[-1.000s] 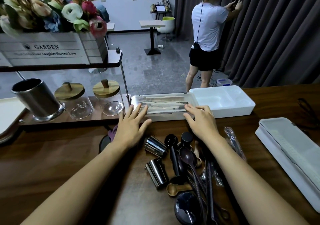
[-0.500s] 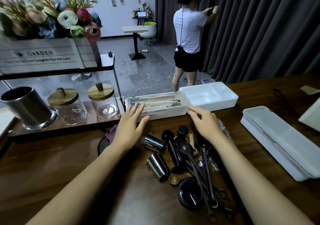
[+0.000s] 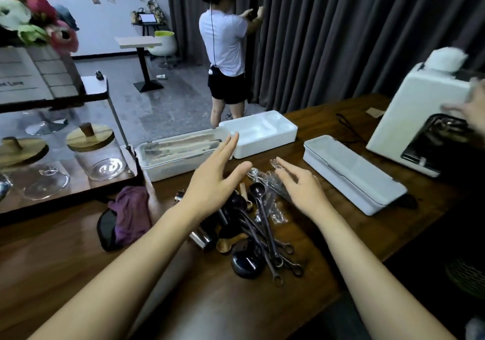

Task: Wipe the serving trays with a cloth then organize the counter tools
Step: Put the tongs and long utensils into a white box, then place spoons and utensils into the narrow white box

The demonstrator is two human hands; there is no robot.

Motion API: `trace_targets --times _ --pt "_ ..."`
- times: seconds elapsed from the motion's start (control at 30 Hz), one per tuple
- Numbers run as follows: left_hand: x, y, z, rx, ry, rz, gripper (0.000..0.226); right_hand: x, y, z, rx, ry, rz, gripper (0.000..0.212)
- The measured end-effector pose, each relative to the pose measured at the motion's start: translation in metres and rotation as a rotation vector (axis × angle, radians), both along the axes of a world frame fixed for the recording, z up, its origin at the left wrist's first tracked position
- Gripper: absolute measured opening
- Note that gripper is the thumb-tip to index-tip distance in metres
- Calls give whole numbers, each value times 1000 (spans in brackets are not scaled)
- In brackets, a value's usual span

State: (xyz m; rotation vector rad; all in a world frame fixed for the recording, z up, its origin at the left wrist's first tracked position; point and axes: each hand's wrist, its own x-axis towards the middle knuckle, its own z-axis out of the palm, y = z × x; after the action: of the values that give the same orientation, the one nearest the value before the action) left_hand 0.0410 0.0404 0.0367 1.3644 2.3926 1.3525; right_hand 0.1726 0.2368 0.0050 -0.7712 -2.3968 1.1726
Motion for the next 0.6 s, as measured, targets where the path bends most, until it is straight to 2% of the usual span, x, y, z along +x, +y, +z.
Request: trace_targets --times 0.27,0.6 --pt "43 66 1 -84 7 -107 80 46 38 14 84 -27 -34 47" --pt "78 141 -33 -247 -87 -102 83 74 135 8 463 -350 -54 54"
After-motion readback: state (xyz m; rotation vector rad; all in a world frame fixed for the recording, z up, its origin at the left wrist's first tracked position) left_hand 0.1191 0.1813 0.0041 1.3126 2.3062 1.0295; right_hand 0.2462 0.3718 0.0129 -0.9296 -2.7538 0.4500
